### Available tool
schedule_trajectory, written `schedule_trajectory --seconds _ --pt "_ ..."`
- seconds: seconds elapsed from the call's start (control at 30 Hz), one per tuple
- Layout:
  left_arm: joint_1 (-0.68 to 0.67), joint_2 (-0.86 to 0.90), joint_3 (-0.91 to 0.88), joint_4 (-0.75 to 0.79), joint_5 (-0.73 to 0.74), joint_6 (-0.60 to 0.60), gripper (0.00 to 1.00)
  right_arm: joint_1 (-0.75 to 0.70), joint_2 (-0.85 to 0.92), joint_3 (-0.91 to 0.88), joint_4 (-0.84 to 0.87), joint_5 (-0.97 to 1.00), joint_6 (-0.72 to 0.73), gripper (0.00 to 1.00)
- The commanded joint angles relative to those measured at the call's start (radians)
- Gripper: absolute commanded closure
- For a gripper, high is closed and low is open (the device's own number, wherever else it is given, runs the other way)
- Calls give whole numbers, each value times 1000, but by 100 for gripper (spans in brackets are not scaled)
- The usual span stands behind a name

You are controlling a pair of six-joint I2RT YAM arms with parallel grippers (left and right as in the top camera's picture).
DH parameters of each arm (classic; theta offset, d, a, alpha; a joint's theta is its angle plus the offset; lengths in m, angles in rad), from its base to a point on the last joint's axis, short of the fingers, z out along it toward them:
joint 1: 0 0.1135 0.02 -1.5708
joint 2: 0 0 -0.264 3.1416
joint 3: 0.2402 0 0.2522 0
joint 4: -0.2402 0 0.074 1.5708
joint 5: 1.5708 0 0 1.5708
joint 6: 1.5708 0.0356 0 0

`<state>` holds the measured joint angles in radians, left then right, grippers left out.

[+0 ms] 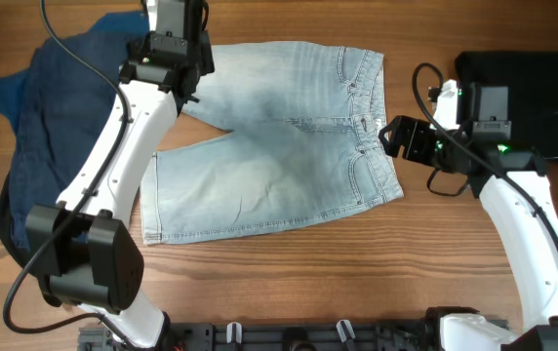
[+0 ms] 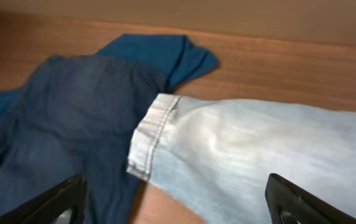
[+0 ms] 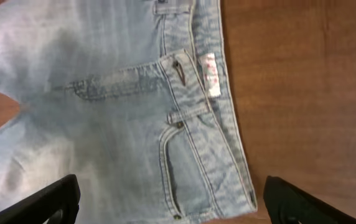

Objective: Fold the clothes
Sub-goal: 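Drag the jeans flat toward the table center with both grippers, then grasp the near edge of the jeans with both grippers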

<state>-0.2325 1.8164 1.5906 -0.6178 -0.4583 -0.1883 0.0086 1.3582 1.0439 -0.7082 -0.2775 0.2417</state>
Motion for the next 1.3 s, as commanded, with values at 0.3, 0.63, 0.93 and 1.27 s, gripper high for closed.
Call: schedule_trajectory --seconds 0.3,0.63,0.93,1.27 --pt "6 2 6 -266 404 2 0 2 111 14 150 -8 -85 5" --pt "1 -68 -11 -541 413 -246 0 2 79 16 -68 50 6 6" --pt "-50 -270 -114 -748 425 -512 0 1 -57 10 -281 30 89 0" --pt "-158 -403 -634 -576 426 -859 0 2 -5 -161 -142 181 290 6"
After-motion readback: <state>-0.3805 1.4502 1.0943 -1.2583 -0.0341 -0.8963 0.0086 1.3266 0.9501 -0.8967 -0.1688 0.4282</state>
